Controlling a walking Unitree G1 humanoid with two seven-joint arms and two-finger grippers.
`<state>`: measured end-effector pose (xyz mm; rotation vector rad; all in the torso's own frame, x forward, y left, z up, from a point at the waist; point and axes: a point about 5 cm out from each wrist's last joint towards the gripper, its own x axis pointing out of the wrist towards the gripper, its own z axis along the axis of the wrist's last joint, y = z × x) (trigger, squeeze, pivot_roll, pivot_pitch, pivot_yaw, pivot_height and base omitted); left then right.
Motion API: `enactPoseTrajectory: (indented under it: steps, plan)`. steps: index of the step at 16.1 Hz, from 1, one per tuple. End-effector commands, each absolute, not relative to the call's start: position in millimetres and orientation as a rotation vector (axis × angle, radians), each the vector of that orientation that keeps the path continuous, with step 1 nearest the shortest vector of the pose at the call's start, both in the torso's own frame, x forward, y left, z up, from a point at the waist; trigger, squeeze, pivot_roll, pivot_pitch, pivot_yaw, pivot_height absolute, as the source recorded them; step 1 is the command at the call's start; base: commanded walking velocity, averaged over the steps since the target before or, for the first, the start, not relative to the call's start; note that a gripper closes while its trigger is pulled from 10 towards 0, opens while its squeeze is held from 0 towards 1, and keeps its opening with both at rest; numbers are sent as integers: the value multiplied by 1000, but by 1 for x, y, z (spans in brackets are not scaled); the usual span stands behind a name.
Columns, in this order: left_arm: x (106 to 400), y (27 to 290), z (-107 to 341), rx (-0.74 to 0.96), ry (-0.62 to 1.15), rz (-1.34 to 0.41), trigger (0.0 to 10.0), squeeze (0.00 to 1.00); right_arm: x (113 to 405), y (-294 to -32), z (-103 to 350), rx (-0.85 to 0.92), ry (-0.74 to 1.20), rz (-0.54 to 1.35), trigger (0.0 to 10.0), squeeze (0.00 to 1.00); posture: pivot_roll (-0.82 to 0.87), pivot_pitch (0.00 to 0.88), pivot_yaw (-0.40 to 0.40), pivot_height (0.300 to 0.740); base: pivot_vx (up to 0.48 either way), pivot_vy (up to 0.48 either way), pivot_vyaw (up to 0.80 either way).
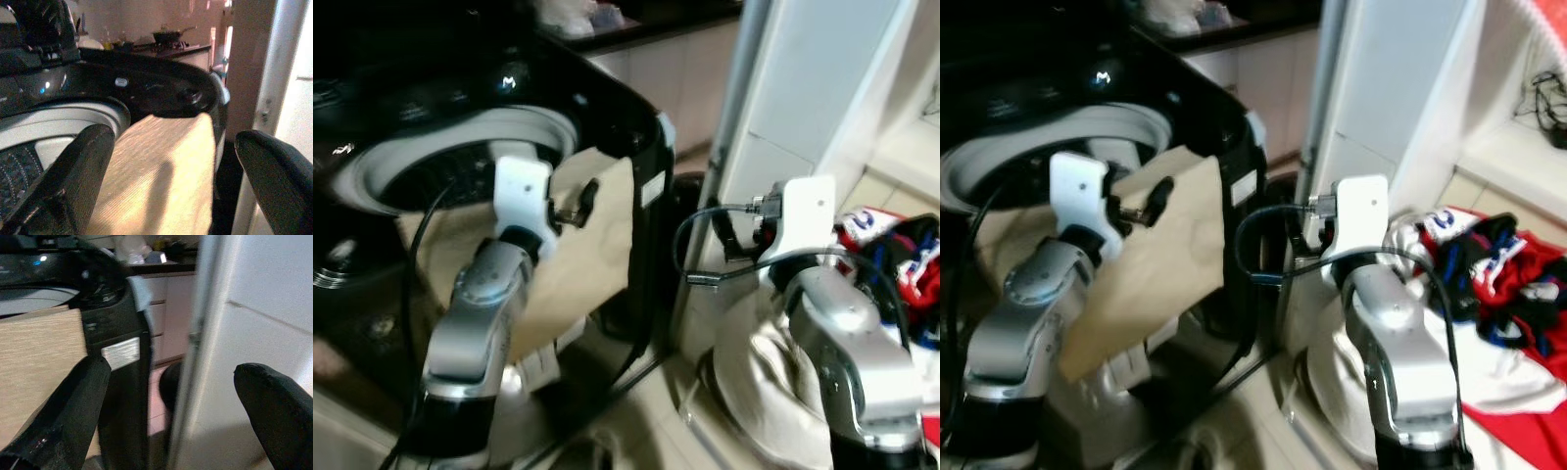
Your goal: Clothes washing
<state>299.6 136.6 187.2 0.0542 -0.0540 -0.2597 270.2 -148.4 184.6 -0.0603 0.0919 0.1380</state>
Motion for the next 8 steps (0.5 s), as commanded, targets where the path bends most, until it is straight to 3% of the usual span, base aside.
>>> enactPoseTrajectory:
  steps: [1, 5, 8]
  plan:
    - [302, 130, 194, 64, -77, -286, 10000, 0, 272, -157, 187, -61, 83, 96, 10000, 0, -141, 0, 14, 740, 0, 0, 0]
    - [303, 130, 192, 49, -67, -281, 10000, 0, 274, -160, 187, -59, 78, 56, 10000, 0, -143, 0, 17, 740, 0, 0, 0]
    - [304, 129, 191, 60, -54, -290, 10000, 0, 273, -160, 186, -32, 88, 46, 10000, 0, -146, 0, 21, 740, 0, 0, -719]
